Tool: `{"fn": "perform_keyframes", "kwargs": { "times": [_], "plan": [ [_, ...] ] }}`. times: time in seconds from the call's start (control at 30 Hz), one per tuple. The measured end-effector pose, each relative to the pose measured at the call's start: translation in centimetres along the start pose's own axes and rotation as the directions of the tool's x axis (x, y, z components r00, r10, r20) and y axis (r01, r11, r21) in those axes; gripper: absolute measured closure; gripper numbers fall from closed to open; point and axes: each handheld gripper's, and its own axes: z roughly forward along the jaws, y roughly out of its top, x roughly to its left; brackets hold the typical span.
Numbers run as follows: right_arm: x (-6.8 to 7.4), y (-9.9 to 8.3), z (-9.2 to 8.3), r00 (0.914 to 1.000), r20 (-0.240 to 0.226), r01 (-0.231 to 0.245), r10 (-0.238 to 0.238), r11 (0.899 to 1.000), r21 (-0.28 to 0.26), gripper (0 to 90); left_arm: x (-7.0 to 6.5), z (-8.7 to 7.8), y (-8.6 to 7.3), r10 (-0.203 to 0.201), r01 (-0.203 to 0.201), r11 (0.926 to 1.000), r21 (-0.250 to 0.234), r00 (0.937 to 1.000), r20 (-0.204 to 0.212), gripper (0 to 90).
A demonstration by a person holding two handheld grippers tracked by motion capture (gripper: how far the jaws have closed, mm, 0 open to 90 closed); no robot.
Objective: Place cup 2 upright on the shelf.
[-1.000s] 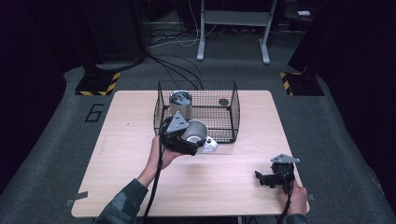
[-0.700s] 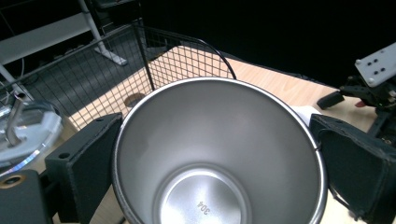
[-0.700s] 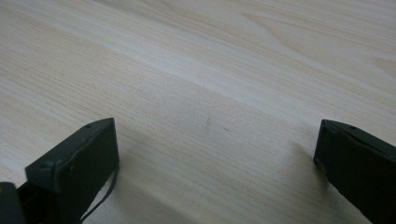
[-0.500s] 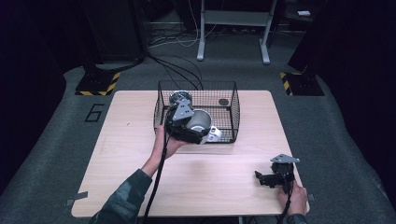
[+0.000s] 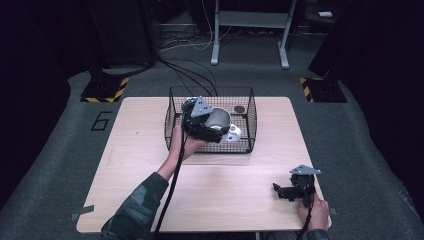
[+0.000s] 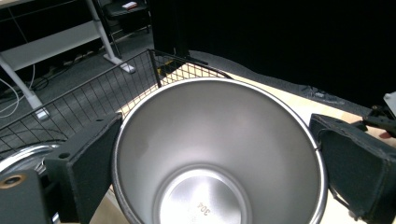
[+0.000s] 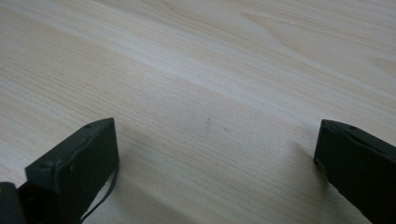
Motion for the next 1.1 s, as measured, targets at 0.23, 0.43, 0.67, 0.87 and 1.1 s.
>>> {"fn": "perform_keyframes", "kwargs": {
  "times": [0.23,0.43,0.67,0.87,1.1],
  "plan": [
    [0.0,0.0,0.0,1.0,0.0,0.0,0.0,1.0,0.0,0.0,0.8,0.7,1.1,-0.012,0.012,0.9999,-0.008,0.9999,-0.006,6.4],
    [0.1,0.0,0.0,0.9999,0.005,-0.01,0.01,1.0,-0.004,0.0,1.2,1.7,1.7,-0.018,0.018,0.9998,0.002,0.9997,-0.019,6.4],
    [0.1,0.0,0.0,0.9999,0.005,-0.013,0.013,1.0,-0.005,0.0,2.2,2.8,1.9,-0.03,0.03,0.9995,0.013,0.9986,-0.043,6.4],
    [0.1,0.0,0.0,0.9999,0.006,-0.013,0.013,1.0,-0.005,0.0,2.7,4.0,2.0,-0.054,0.056,0.9979,0.033,0.9969,-0.057,6.4],
    [0.1,0.0,0.0,0.9999,0.005,-0.011,0.011,1.0,-0.005,0.0,2.8,5.2,2.2,-0.045,0.048,0.9979,0.043,0.9964,-0.072,6.4]
  ]
}}
